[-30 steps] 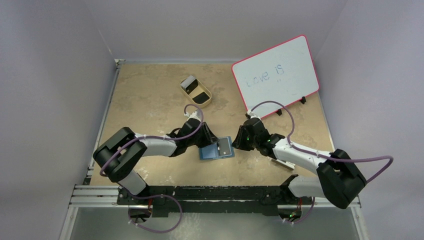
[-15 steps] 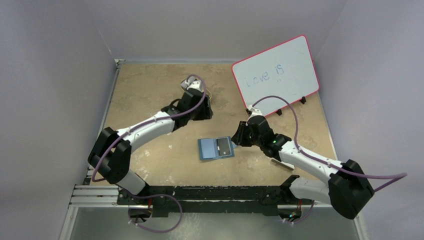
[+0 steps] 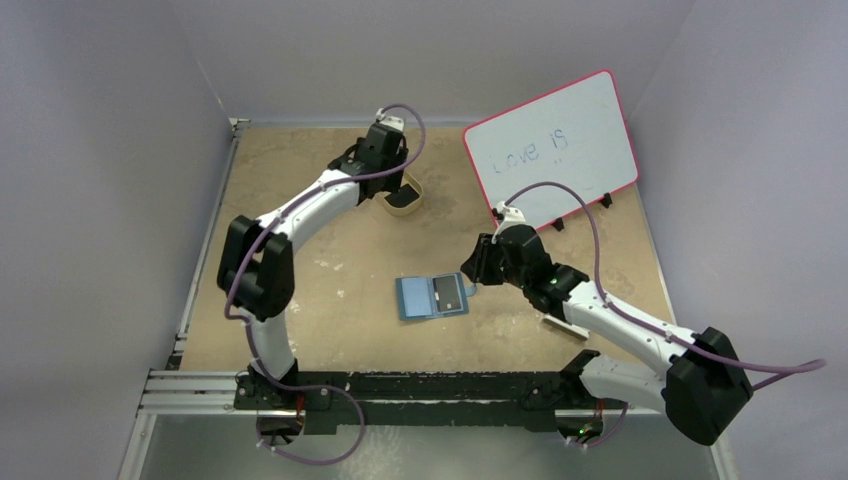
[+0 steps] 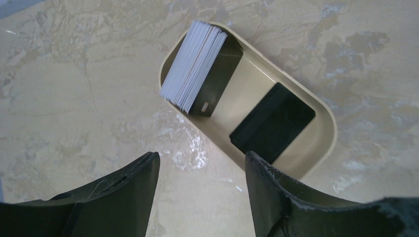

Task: Put the credit cards into the card holder
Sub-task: Pick up the credit card from the storage box.

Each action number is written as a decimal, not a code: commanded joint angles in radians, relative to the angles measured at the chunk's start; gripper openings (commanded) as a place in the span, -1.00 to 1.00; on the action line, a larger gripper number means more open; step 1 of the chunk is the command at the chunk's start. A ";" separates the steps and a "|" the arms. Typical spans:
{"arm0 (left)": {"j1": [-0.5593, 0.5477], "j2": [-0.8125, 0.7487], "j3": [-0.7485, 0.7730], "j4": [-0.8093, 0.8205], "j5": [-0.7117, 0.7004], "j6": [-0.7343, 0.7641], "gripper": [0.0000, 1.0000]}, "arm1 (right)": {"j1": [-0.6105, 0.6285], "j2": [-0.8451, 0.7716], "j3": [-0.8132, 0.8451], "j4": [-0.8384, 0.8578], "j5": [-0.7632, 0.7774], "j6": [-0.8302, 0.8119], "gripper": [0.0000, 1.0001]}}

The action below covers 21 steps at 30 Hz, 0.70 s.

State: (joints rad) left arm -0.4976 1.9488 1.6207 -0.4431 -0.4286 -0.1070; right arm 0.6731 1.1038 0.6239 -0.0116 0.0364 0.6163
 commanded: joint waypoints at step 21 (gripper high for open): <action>0.057 0.377 0.387 -0.057 -0.161 0.249 0.32 | 0.003 -0.021 0.122 -0.096 0.042 0.019 -0.34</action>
State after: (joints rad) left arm -0.4450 2.3089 1.9678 -0.5163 -0.5453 0.1074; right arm 0.6731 1.1038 0.6888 -0.0891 0.0612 0.6228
